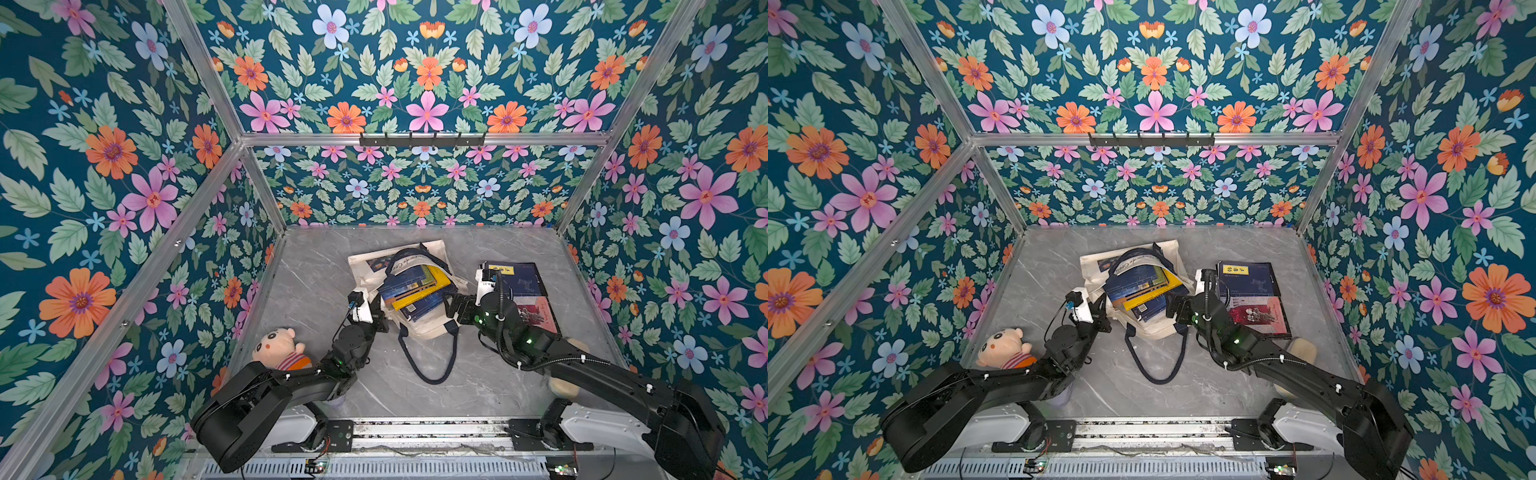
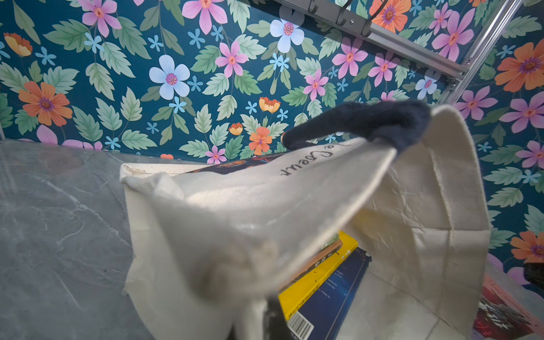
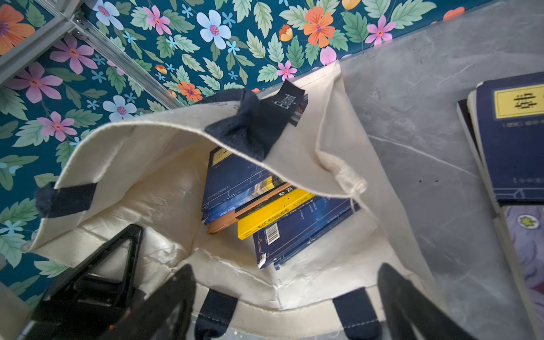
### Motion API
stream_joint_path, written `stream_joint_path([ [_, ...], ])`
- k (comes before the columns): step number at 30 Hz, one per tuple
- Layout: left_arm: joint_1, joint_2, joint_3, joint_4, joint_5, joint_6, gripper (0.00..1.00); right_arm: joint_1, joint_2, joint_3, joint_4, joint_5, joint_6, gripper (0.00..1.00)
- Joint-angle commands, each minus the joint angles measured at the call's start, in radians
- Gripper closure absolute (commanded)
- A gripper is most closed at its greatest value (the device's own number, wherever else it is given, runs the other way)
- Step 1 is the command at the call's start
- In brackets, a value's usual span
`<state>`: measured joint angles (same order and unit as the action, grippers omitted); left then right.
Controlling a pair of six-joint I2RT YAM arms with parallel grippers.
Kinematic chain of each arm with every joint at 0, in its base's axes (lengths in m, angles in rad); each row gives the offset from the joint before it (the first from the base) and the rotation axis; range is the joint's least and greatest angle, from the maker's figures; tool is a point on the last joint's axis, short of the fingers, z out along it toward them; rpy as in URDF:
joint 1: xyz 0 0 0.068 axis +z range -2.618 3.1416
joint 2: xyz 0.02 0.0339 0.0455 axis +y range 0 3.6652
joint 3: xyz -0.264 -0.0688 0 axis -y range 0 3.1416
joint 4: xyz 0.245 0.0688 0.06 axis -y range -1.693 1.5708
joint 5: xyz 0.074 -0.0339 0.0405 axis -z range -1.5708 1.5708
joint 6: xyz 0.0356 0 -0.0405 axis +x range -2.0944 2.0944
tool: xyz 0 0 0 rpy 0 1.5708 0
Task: Take out the books from the canvas bag
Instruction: Adjust the canvas bag at the center of the board.
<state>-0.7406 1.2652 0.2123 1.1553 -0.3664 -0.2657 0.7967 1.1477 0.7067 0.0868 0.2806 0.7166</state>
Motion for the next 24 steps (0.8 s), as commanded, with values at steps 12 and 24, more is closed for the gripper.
stream_joint_path([
  [12, 0.001, 0.001, -0.013, 0.07, 0.086, -0.018, 1.0, 0.156, 0.423, 0.265, -0.103, 0.088, 0.386, 0.2],
  [24, 0.002, 0.008, -0.013, 0.077, 0.098, -0.017, 1.0, 0.054, 0.71, 0.255, 0.402, -0.07, 0.429, 0.51],
])
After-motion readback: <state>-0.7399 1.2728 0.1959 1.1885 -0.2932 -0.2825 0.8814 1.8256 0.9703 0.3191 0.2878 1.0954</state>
